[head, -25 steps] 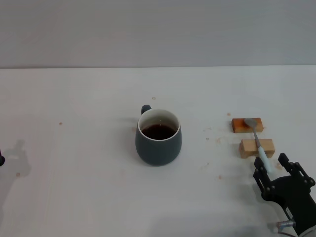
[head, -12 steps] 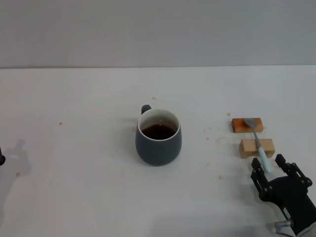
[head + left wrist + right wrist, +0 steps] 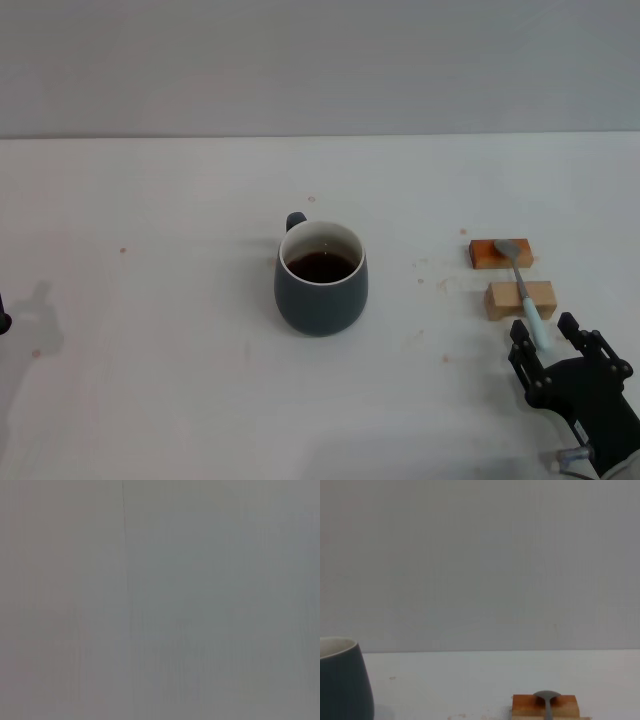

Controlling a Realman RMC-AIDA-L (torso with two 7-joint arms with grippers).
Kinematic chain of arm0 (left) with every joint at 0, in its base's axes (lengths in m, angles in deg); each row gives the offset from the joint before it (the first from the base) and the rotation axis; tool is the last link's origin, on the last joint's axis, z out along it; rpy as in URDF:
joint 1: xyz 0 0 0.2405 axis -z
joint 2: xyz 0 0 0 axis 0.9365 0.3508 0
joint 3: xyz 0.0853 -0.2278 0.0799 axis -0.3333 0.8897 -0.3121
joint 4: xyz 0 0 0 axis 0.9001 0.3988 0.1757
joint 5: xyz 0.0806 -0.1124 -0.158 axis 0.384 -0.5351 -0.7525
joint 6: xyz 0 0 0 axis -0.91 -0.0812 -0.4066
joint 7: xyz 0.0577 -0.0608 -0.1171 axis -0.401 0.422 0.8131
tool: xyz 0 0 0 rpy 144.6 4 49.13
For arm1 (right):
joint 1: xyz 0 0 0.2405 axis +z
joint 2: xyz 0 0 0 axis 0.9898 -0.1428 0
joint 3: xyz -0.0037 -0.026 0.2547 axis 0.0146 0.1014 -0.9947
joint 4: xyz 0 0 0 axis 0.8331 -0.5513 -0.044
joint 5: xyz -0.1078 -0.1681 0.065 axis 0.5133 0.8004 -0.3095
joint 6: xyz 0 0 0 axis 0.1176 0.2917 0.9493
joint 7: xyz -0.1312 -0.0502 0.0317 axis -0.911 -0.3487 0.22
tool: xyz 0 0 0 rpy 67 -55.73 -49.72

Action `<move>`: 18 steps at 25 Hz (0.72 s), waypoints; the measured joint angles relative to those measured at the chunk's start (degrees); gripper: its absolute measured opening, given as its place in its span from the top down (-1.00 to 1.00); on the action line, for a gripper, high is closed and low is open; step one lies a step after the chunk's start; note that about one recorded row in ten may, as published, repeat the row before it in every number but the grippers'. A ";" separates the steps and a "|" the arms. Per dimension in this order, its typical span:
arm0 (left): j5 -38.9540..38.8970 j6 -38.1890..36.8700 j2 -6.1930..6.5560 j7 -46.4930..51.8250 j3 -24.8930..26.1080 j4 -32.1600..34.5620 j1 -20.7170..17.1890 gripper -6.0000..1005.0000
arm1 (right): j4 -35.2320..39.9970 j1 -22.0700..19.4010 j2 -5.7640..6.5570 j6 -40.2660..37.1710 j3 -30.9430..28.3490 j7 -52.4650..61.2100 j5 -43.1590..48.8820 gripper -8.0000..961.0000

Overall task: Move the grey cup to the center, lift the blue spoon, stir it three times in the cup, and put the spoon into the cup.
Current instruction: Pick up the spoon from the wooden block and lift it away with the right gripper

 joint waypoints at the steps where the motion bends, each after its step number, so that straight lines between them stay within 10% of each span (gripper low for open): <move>1: 0.00 0.00 0.00 0.00 -0.03 0.00 0.00 0.99 | 0.00 0.00 0.00 0.04 0.00 0.00 0.00 -0.19; 18: 0.00 0.00 0.00 0.00 -0.09 0.00 -0.07 0.99 | -0.13 -0.20 0.00 0.03 0.00 0.00 0.17 -0.10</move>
